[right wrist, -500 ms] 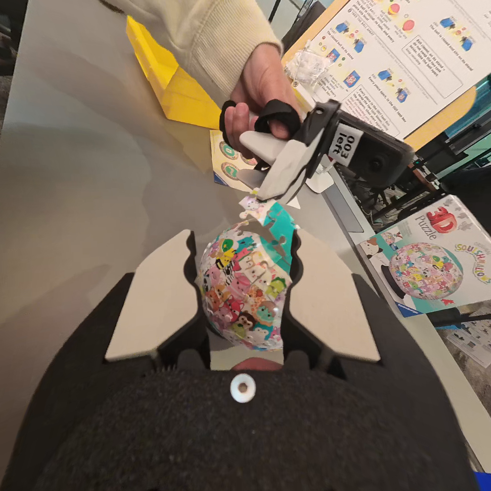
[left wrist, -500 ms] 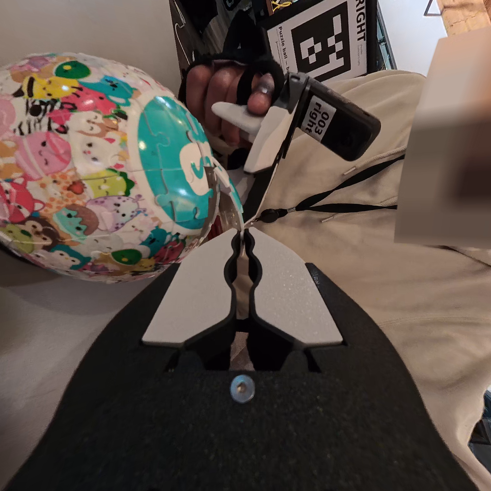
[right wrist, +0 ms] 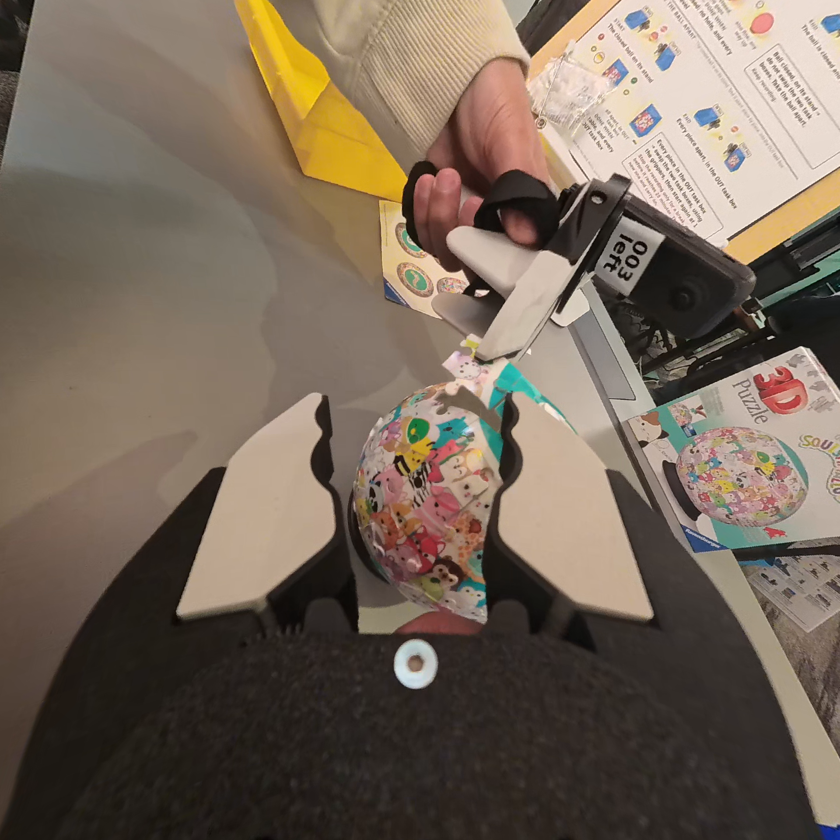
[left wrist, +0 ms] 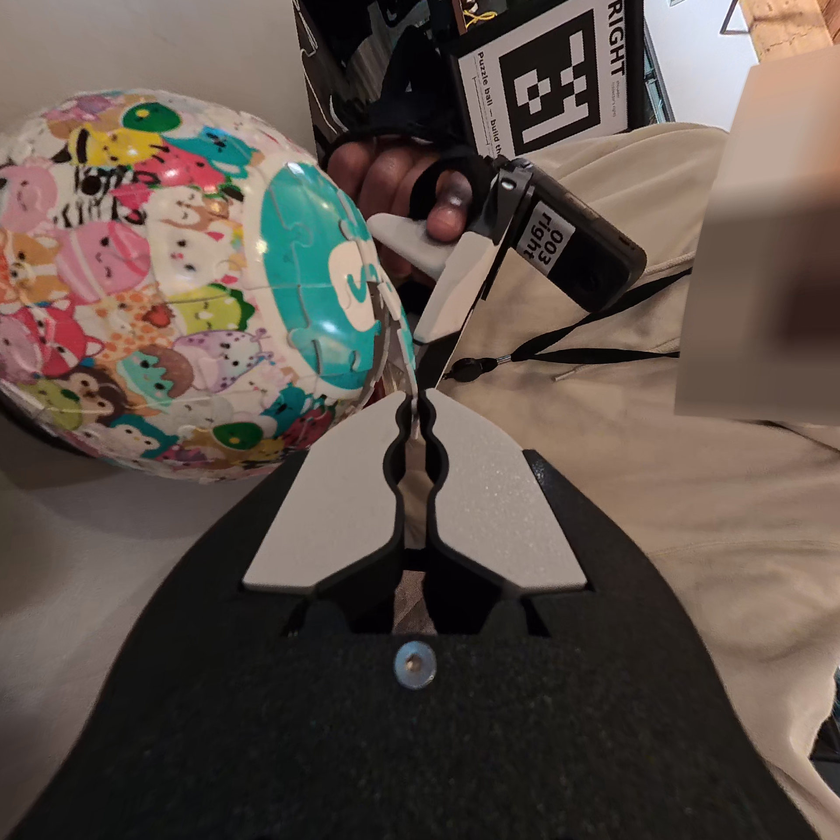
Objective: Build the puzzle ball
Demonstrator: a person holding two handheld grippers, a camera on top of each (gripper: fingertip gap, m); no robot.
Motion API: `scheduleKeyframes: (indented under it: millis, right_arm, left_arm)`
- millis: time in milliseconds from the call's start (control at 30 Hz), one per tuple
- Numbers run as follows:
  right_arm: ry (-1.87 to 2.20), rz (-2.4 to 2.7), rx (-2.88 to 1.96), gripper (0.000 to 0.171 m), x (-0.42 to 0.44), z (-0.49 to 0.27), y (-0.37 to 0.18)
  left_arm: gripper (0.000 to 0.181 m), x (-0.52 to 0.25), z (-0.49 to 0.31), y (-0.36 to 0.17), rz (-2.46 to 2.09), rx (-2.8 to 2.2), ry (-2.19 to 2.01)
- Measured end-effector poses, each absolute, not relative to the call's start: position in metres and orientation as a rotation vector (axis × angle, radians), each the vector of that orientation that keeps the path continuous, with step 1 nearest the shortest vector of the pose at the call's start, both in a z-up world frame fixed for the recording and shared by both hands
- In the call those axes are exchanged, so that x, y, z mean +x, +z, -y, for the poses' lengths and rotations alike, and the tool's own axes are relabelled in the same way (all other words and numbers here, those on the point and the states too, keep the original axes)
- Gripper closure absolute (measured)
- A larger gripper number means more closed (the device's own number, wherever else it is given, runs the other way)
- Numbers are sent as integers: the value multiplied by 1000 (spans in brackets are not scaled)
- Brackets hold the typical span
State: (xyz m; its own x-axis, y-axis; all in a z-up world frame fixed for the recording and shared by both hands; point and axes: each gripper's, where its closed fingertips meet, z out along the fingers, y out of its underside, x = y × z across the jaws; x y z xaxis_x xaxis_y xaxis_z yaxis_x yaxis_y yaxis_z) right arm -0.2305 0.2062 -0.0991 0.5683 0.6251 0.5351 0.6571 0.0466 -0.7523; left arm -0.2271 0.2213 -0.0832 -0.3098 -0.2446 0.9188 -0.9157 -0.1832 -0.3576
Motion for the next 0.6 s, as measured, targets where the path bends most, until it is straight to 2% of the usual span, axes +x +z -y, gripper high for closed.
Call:
scheduleKeyframes:
  millis: [33,200,600]
  right_arm:
    - [-38,1102,-1627,100,-231,-206,-99]
    - [-30,1162,-1596,104,-244,-198,-102]
    - [-28,1182,-1608,100,-256,-197,-112]
  left_arm:
    - [179,-227,-221,-83,1516,1355,1534]
    - [179,-227,-220,-84,1508,1348,1541]
    - [179,-226,-221,-86,1504,1345,1543]
